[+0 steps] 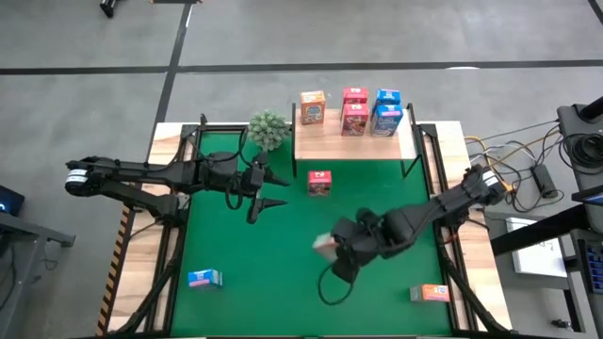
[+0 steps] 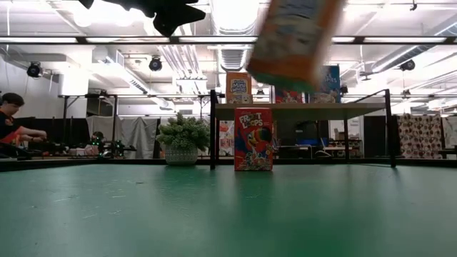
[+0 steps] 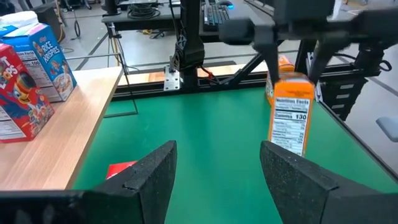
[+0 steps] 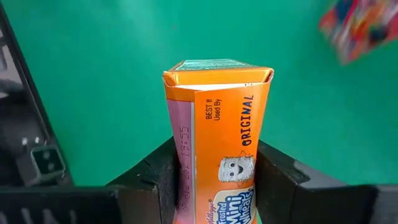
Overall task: Stack cereal on shelf
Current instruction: Put the left orange cereal box on the shelf aligned with the other orange cereal box
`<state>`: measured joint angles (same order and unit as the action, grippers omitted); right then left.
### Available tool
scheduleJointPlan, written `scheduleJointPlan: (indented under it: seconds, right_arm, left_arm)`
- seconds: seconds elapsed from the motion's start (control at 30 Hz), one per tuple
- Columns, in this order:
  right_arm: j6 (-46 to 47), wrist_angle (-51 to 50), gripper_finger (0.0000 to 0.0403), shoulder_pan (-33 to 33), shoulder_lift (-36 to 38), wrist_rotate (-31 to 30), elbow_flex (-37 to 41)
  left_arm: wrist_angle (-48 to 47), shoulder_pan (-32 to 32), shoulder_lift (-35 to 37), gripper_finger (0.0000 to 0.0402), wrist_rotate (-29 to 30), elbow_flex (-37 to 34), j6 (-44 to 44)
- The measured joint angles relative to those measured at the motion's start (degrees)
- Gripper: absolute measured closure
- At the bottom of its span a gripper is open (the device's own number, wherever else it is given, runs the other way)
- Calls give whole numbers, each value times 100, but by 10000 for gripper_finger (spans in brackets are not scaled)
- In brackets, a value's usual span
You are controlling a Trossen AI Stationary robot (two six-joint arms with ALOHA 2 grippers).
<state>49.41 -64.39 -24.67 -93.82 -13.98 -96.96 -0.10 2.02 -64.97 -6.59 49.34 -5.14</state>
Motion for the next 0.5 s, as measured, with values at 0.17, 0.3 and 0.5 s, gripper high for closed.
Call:
scheduleJointPlan:
  seconds: [0.17,0.3,0.5]
  right_arm:
    - [-1076,-7,252,569,0,-117,-504]
    - [-1869,-40,252,1089,0,-127,-799]
    - [-2839,-40,252,1850,0,-112,-1227]
  left_arm:
    - [-53,0,17,187,1,0,-148]
    - [-164,2,107,187,2,0,-357]
    - [-316,4,412,187,4,0,-772]
